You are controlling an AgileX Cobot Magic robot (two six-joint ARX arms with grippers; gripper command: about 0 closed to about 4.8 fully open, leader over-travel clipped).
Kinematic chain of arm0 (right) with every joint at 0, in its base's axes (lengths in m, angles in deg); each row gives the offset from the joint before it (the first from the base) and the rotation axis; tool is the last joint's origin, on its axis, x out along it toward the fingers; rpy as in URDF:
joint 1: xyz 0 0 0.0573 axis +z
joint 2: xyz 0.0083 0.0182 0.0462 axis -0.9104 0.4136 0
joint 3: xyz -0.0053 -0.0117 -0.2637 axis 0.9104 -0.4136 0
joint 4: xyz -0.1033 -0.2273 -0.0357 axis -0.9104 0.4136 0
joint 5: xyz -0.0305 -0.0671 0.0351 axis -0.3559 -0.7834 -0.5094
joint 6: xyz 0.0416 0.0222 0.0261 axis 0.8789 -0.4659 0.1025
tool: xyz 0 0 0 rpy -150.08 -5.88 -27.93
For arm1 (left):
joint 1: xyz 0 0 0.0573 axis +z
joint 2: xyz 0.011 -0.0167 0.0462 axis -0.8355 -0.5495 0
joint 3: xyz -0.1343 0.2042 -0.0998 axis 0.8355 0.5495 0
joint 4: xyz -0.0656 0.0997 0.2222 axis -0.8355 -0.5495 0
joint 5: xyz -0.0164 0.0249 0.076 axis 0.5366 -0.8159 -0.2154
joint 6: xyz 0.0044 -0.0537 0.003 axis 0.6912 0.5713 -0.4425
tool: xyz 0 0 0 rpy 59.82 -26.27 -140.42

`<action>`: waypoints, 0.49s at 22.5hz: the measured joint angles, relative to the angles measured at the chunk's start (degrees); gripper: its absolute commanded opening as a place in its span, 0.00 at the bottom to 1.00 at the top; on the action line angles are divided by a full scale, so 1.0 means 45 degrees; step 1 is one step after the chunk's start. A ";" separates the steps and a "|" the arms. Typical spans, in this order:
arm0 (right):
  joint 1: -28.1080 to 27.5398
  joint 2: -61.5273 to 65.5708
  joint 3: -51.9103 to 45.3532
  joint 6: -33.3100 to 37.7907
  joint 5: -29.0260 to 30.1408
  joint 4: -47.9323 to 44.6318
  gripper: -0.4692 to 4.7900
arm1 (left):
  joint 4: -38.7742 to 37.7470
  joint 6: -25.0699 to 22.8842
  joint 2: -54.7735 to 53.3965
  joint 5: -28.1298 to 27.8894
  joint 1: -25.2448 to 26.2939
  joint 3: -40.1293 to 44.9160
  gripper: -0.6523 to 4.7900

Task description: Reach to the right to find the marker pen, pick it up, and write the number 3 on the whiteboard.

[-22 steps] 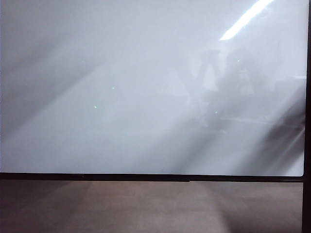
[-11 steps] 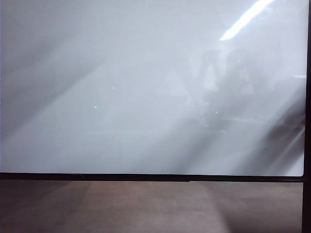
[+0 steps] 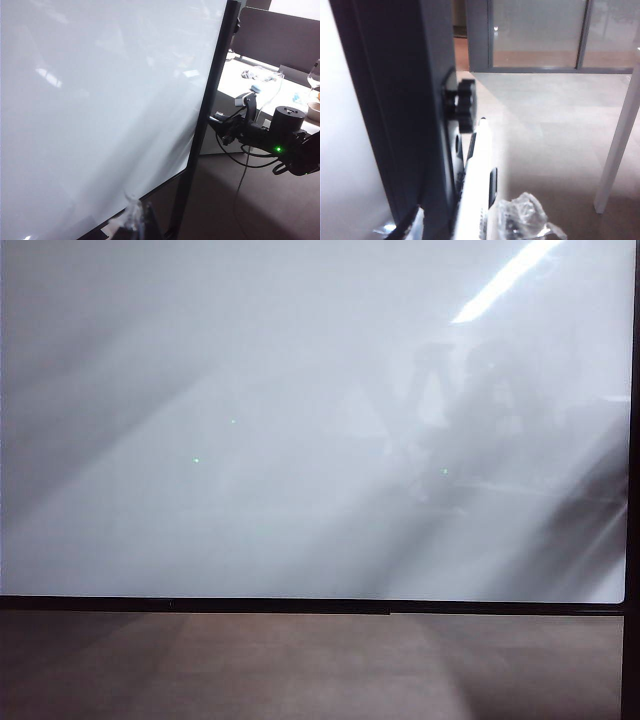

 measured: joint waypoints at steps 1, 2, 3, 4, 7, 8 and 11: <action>0.0000 0.0000 0.0000 0.0000 -0.0005 0.0000 0.46 | 0.0000 0.0000 0.0000 0.0000 0.0000 0.0000 0.11; 0.0000 0.0000 0.0000 0.0000 -0.0010 0.0000 0.45 | 0.0000 0.0000 0.0000 0.0005 0.0000 0.0000 0.11; 0.0000 0.0000 0.0000 0.0000 -0.0053 0.0005 0.42 | 0.0000 0.0005 0.0000 0.0005 0.0000 0.0000 0.11; 0.0000 0.0000 0.0000 0.0000 -0.0121 0.0010 0.41 | 0.0000 0.0005 0.0000 0.0005 0.0000 0.0000 0.11; 0.0000 0.0000 0.0000 0.0000 -0.0175 0.0024 0.41 | 0.0000 0.0034 0.0000 0.0005 0.0000 0.0000 0.11; 0.0000 0.0000 0.0000 -0.0005 -0.0180 0.0019 0.40 | 0.0000 0.0034 0.0000 0.0005 0.0000 0.0000 0.11; 0.0000 0.0000 0.0000 -0.0005 -0.0175 0.0024 0.37 | 0.0000 0.0039 0.0000 0.0005 0.0000 0.0000 0.11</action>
